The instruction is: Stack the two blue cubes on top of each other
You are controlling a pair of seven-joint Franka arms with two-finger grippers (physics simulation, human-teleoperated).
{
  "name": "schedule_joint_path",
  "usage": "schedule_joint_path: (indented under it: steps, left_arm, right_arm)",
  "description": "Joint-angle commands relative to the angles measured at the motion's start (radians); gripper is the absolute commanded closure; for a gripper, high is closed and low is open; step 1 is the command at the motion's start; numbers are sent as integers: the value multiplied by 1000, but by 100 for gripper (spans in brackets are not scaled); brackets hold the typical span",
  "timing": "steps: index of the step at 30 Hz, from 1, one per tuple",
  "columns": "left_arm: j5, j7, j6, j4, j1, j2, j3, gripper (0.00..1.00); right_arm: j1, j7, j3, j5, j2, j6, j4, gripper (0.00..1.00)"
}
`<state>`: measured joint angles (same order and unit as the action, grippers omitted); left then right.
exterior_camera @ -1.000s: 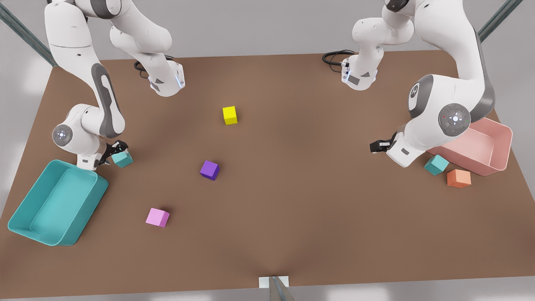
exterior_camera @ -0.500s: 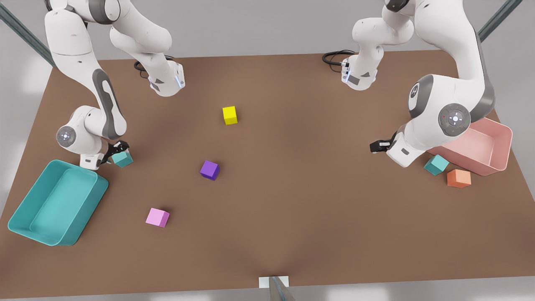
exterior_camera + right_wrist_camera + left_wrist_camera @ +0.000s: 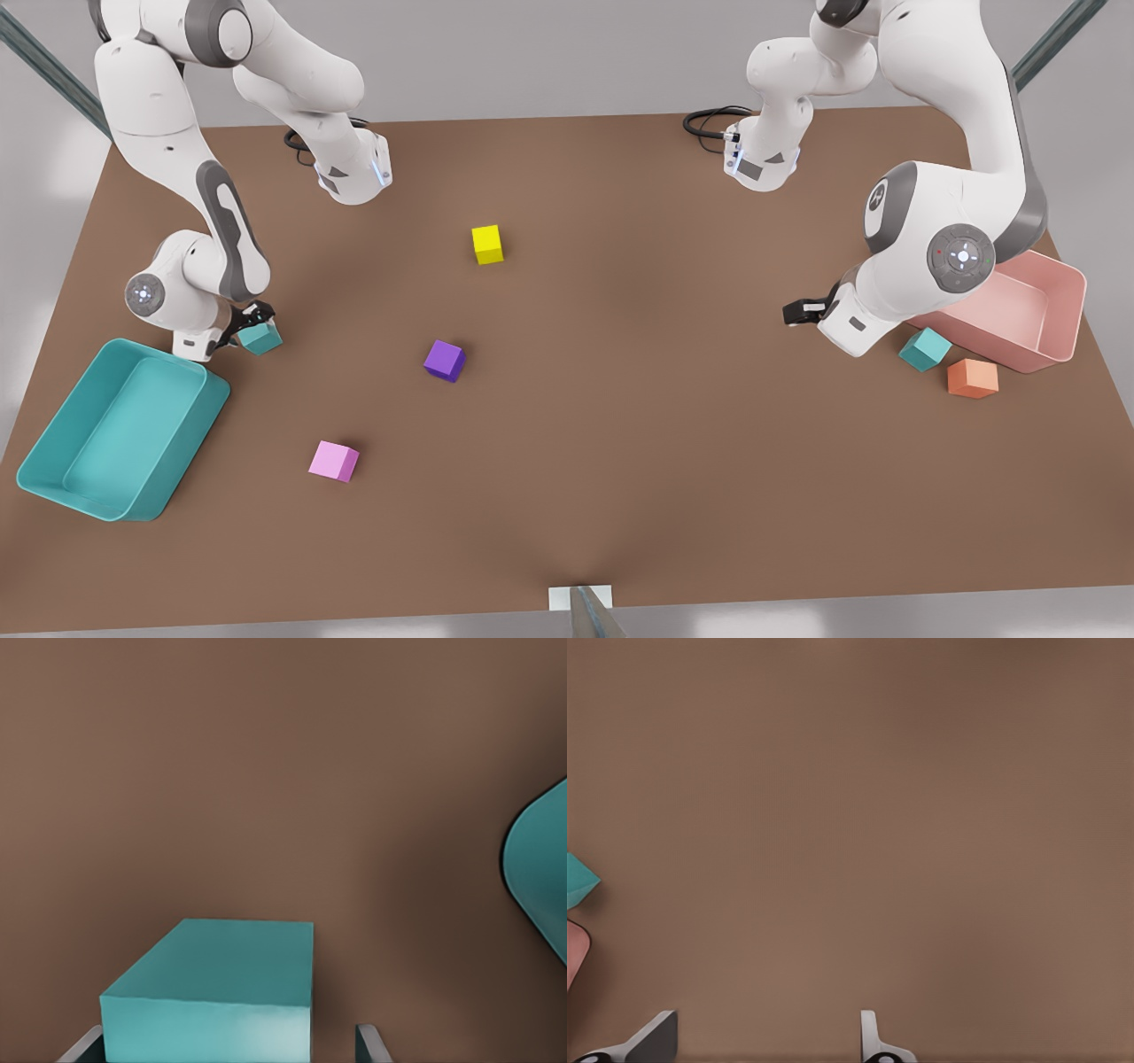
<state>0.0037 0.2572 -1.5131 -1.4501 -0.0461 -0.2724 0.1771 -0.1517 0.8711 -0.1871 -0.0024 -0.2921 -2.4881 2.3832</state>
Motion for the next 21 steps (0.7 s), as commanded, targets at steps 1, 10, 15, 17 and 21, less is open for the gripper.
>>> schedule_joint_path:
  steps: [1,10,15,17,21]
  left_arm:
    - [-1,1,1,0,0,1,-1,0]
    - [-1,2,1,0,2,1,1,0]
    - [-1,1,1,0,2,-5,1,0]
    - [-1,1,1,0,2,-5,-1,0]
    - [1,1,1,0,5,-5,-1,0]
  right_arm:
    - [0,9,0,7,-10,-44,5,0]
    - [0,9,0,51,-25,-87,40,14]
    - [0,16,0,51,-22,-74,37,42]
    - [1,11,0,51,-16,-25,13,41]
    - [35,-4,11,56,7,84,-55,39]
